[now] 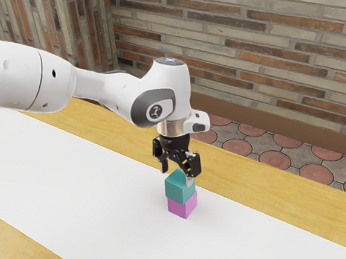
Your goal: Pick up the blue block with one arm, and put the blue block on the table with one arm
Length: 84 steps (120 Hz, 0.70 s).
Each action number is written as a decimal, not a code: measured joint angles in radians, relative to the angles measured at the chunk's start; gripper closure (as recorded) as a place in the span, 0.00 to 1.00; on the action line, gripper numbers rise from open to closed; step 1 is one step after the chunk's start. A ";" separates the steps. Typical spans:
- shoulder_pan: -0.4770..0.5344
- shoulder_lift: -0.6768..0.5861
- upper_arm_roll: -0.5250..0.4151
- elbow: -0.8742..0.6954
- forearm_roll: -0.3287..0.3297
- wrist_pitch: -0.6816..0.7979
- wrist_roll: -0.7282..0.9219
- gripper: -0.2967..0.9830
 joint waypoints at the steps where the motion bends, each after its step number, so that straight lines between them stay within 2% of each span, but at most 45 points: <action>1: 0.000 0.001 0.000 0.000 0.000 0.000 -0.001 0.23; 74: -0.003 0.072 0.002 0.015 0.005 0.001 -0.026 0.23; 84: -0.003 0.071 0.002 0.015 0.005 0.001 -0.028 0.28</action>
